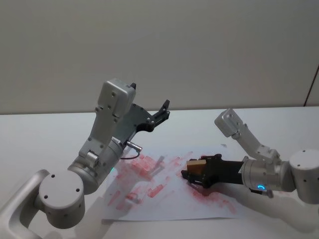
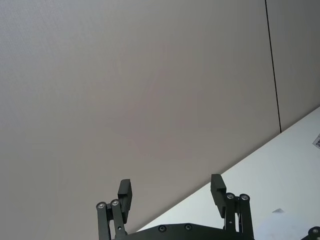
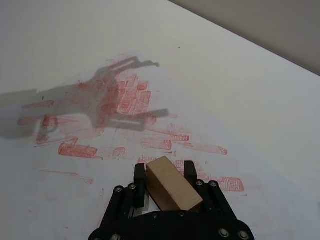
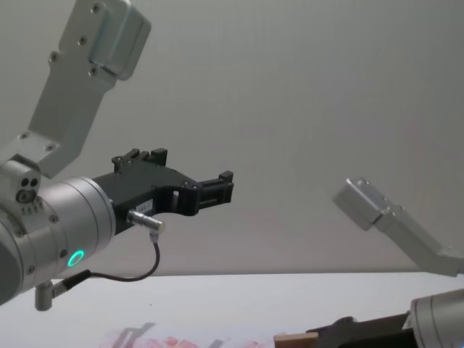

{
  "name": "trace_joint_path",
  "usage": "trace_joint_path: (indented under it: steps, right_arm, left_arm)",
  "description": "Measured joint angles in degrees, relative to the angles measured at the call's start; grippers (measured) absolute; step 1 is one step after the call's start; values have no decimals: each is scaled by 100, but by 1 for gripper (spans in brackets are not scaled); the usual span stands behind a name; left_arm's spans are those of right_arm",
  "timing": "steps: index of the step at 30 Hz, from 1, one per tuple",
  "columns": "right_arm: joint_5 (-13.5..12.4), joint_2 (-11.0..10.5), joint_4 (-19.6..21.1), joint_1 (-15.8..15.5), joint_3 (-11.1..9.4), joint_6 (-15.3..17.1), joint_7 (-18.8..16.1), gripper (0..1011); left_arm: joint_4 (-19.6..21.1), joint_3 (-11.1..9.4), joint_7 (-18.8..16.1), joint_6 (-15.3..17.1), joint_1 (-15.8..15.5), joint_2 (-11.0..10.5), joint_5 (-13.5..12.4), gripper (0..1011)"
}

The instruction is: Use the one hand to pick up the stamp and affix it onto the A4 paper.

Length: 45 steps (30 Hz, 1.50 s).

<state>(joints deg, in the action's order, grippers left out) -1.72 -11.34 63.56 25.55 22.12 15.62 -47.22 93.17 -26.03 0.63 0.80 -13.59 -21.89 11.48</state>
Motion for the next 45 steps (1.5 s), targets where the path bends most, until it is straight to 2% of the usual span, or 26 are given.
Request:
trace_joint_path:
  steps: [13, 22, 29, 31, 32, 34, 35, 45]
  right_arm:
    - [15, -110, 365, -39, -84, -387, 403, 450]
    - [-106, -270, 823, -210, -218, -652, 948, 450]
    - [-344, -432, 1233, -481, -319, -697, 1497, 450]
    - [-481, -518, 1438, -662, -359, -665, 1771, 450]
    - [-481, -518, 1438, -662, -359, -665, 1771, 450]
    - [-638, -598, 1643, -844, -394, -594, 2050, 450]
    - [-638, -598, 1643, -844, -394, -594, 2050, 450]
    - [-1129, -842, 2206, -1521, -454, -359, 2870, 450]
  left_arm:
    - [0, 0, 0, 0, 0, 0, 0, 1001]
    - [0, 0, 0, 0, 0, 0, 0, 1001]
    - [0, 0, 0, 0, 0, 0, 0, 1001]
    - [0, 0, 0, 0, 0, 0, 0, 1001]
    - [0, 0, 0, 0, 0, 0, 0, 1001]
    - [0, 0, 0, 0, 0, 0, 0, 1001]
    - [0, 0, 0, 0, 0, 0, 0, 1001]
    - [0, 0, 0, 0, 0, 0, 0, 1001]
